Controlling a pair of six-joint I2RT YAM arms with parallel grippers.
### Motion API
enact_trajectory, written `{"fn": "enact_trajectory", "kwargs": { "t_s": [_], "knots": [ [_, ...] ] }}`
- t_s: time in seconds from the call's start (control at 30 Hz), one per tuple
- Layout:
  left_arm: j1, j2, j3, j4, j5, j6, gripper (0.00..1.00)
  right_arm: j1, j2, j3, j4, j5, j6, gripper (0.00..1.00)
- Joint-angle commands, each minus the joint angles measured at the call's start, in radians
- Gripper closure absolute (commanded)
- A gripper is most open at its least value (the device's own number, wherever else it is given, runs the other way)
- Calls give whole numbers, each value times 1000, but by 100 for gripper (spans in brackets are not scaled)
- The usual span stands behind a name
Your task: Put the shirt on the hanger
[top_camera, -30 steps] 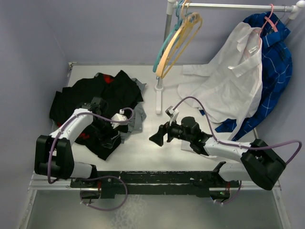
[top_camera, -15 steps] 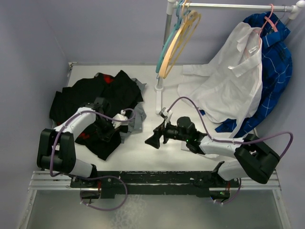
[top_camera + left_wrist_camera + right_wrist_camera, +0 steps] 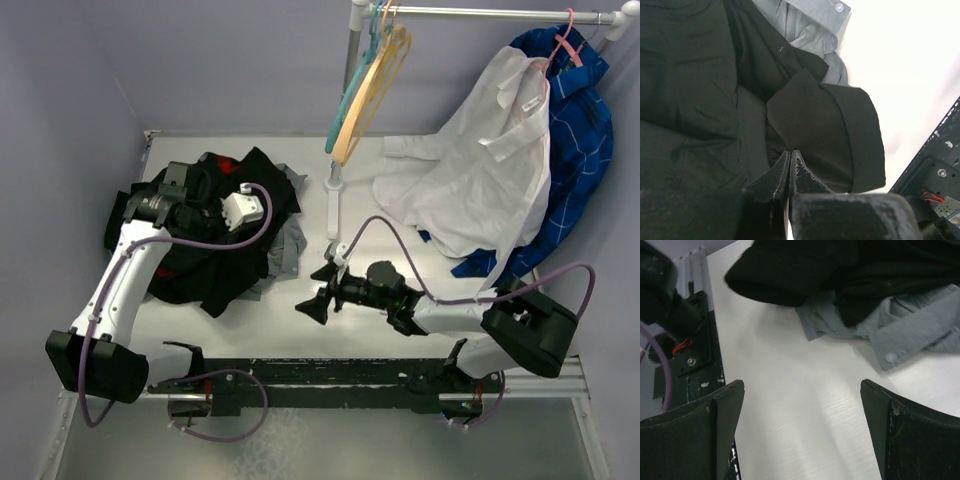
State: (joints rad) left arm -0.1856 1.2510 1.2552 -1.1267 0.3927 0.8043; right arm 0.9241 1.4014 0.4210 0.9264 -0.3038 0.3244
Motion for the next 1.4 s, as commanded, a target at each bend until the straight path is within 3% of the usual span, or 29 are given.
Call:
{"fn": "enact_trajectory", "kwargs": {
  "t_s": [0.0, 0.13, 0.27, 0.47, 0.67, 0.73, 0.93, 1.03, 1.17, 1.37],
  "knots": [
    [-5, -9, 79, -75, 20, 19, 100, 122, 32, -26, 254, 116, -353, 0],
    [-4, -4, 115, -86, 0, 26, 100, 169, 169, -53, 576, 210, -608, 0],
    [-5, 4, 135, -91, -14, 29, 100, 220, 316, 37, 675, 330, -804, 1],
    [-5, 5, 139, -89, -13, 27, 100, 273, 499, 181, 794, 396, -918, 3],
    [-4, -3, 124, -82, -19, 33, 100, 309, 601, 320, 824, 420, -926, 6],
    [-5, -5, 120, -81, -15, 34, 100, 311, 629, 362, 818, 428, -921, 15],
    [-5, -10, 110, -77, -1, 36, 100, 311, 709, 506, 756, 459, -937, 65],
    [-5, -18, 98, -66, 7, 35, 100, 311, 710, 544, 742, 495, -944, 100],
    [-5, -30, 92, -44, 3, 30, 100, 311, 658, 521, 808, 606, -1010, 100],
    [-5, -44, 150, 0, -22, 4, 100, 312, 418, 482, 785, 711, -1104, 100]
  ]
}}
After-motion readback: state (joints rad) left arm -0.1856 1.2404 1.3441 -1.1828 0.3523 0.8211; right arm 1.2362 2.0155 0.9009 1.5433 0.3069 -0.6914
